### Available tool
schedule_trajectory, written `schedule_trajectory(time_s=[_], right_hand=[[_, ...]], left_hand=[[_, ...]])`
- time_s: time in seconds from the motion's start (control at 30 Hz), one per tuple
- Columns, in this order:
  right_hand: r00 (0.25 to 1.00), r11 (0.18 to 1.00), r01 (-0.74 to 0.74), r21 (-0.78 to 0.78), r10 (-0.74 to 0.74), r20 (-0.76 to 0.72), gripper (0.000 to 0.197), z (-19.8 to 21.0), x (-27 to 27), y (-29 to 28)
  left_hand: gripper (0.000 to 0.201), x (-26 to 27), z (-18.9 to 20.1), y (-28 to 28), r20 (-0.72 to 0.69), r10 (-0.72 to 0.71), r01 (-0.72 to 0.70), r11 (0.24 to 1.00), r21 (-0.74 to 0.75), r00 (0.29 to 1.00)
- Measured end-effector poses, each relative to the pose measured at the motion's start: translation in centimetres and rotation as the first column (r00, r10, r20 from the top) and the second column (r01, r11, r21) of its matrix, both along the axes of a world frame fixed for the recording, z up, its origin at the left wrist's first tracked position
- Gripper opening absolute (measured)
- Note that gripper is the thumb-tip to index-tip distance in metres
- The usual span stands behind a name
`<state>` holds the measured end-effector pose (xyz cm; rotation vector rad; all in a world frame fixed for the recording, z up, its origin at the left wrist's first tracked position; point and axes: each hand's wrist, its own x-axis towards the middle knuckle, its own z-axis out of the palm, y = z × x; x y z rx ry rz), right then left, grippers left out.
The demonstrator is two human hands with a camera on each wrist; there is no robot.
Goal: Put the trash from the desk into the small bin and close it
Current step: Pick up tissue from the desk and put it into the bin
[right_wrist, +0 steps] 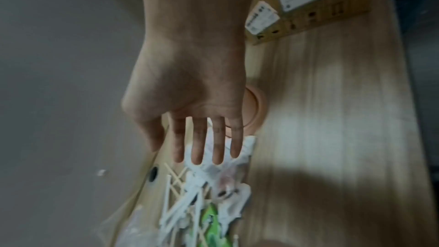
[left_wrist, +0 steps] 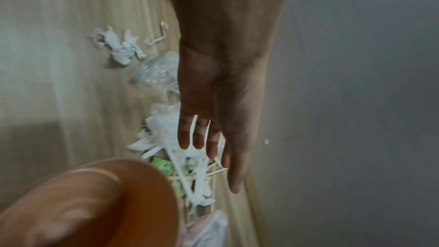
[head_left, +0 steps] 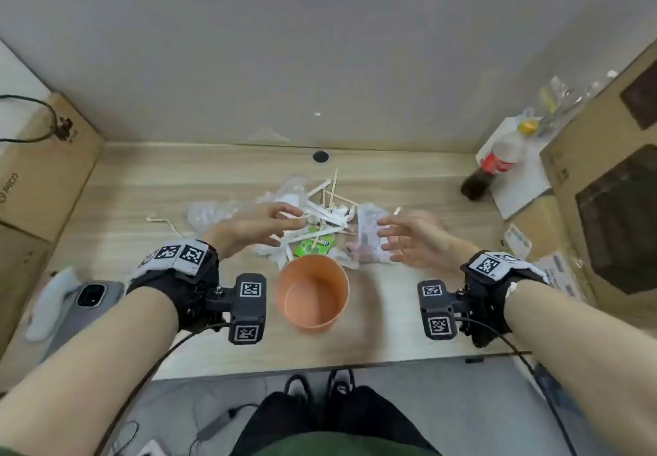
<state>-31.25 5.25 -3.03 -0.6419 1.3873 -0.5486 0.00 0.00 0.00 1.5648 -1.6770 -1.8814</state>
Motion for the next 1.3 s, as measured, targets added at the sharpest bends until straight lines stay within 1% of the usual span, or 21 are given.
schedule_trajectory(time_s=[0.1,0.23,0.27,0.3,0.33,0.37,0.4,0.5,0.57,0.63,0.73,0.77,0.8,0.87,0.9,1.0,1.07,1.13,1.17,1.23,1.3], right_hand=[[0.996,0.998,0.026,0.054,-0.021,-0.093,0.031,-2.8,-0.7,1.3],[0.966,0.989,0.122,-0.079,-0.137,-0.220,0.036,-5.0,-0.9,1.0],[0.949,0.987,0.099,-0.128,-0.132,-0.286,0.047,-5.3,-0.8,0.3],[0.927,0.987,0.035,-0.160,-0.092,-0.363,0.065,-5.4,-0.6,-0.4],[0.891,0.981,-0.083,-0.173,-0.005,-0.454,0.082,-5.6,-0.3,-1.0],[0.849,0.962,-0.199,-0.188,0.073,-0.524,0.092,-5.5,0.3,-1.5],[0.808,0.939,-0.289,-0.187,0.135,-0.574,0.100,-5.4,1.2,-1.9],[0.736,0.876,-0.450,-0.175,0.253,-0.628,0.119,-6.6,3.7,-3.4],[0.670,0.840,-0.537,-0.074,0.372,-0.642,0.128,-8.6,5.0,-3.9],[0.597,0.818,-0.574,0.044,0.455,-0.660,0.124,-10.3,6.2,-3.6],[0.421,0.816,-0.565,0.124,0.414,-0.807,0.095,-11.0,8.1,-2.9],[0.379,0.824,-0.554,0.123,0.381,-0.843,0.084,-11.1,8.3,-2.9],[0.379,0.841,-0.533,0.094,0.336,-0.862,0.072,-11.5,8.4,-3.0],[0.453,0.871,-0.491,0.005,0.260,-0.853,0.047,-12.3,8.1,-3.2],[0.483,0.877,-0.479,-0.024,0.240,-0.842,0.040,-12.5,7.8,-3.2],[0.572,0.878,-0.456,-0.143,0.167,-0.803,0.036,-13.1,6.0,-3.4],[0.675,0.915,-0.329,-0.231,0.057,-0.735,0.027,-12.0,4.8,-3.8],[0.805,0.956,-0.115,-0.271,-0.070,-0.589,0.028,-9.6,4.0,-4.2],[0.850,0.958,-0.037,-0.285,-0.119,-0.512,0.031,-8.4,3.8,-4.5],[0.923,0.954,0.023,-0.300,-0.135,-0.359,0.045,-5.7,3.7,-5.1],[0.959,0.952,-0.017,-0.305,-0.071,-0.275,0.053,-2.9,4.8,-5.6]], left_hand=[[0.036,-1.3,-3.0,1.2,0.198,-0.079,0.085,0.996,-0.021,0.977],[0.035,-1.9,-5.8,2.8,0.345,-0.146,0.183,0.980,-0.077,0.927],[0.035,-1.8,-5.8,3.0,0.369,-0.154,0.203,0.974,-0.098,0.917],[0.036,-1.6,-5.9,3.1,0.380,-0.144,0.202,0.973,-0.115,0.914],[0.036,-1.2,-6.1,3.2,0.383,-0.117,0.177,0.976,-0.126,0.916],[0.036,-0.8,-6.0,3.2,0.382,-0.078,0.138,0.982,-0.132,0.921],[0.036,-0.3,-5.8,3.2,0.379,-0.039,0.097,0.986,-0.136,0.925],[0.037,1.6,-5.4,3.5,0.370,0.075,-0.034,0.993,-0.117,0.926],[0.037,2.7,-5.3,3.8,0.362,0.128,-0.094,0.990,-0.108,0.924],[0.037,3.4,-5.4,4.1,0.357,0.142,-0.118,0.989,-0.089,0.923],[0.036,3.5,-5.4,4.4,0.338,0.164,-0.154,0.987,-0.055,0.927],[0.035,3.5,-5.4,4.5,0.328,0.172,-0.165,0.985,-0.050,0.929],[0.037,3.4,-5.3,4.5,0.319,0.178,-0.173,0.984,-0.044,0.931],[0.041,3.3,-5.5,4.4,0.308,0.178,-0.175,0.984,-0.038,0.935],[0.039,3.4,-5.7,4.3,0.301,0.171,-0.170,0.985,-0.031,0.938],[0.043,3.5,-6.1,3.7,0.305,0.121,-0.119,0.993,-0.025,0.945],[0.043,3.5,-6.0,3.0,0.302,0.102,-0.105,0.994,-0.007,0.948],[0.042,3.4,-5.7,2.4,0.291,0.078,-0.087,0.996,0.021,0.954],[0.043,3.4,-5.6,2.2,0.278,0.066,-0.078,0.996,0.032,0.958],[0.045,3.4,-5.5,1.9,0.248,0.060,-0.076,0.995,0.058,0.967],[0.038,3.0,-5.6,1.5,0.224,0.051,-0.063,0.997,0.048,0.973]])
